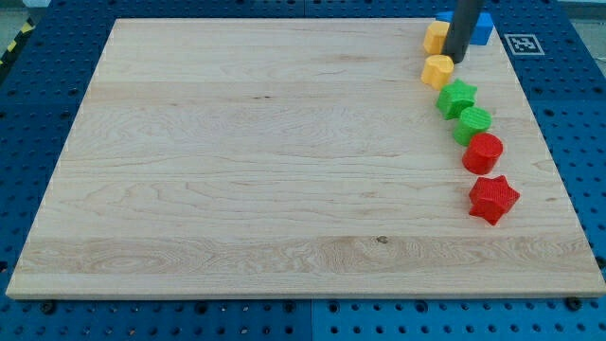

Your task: Push blue cube slightly up

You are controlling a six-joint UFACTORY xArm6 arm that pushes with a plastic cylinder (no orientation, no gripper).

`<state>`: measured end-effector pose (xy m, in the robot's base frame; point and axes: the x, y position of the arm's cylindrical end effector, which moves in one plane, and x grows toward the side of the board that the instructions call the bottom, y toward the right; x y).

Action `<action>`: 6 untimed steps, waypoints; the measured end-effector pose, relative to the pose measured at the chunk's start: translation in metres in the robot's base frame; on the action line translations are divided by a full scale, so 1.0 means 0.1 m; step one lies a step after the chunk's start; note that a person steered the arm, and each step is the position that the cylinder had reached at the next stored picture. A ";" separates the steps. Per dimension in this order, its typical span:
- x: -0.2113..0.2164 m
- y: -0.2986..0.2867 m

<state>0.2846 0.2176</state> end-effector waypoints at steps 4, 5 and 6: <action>-0.09 0.59; -0.46 0.59; -0.66 0.66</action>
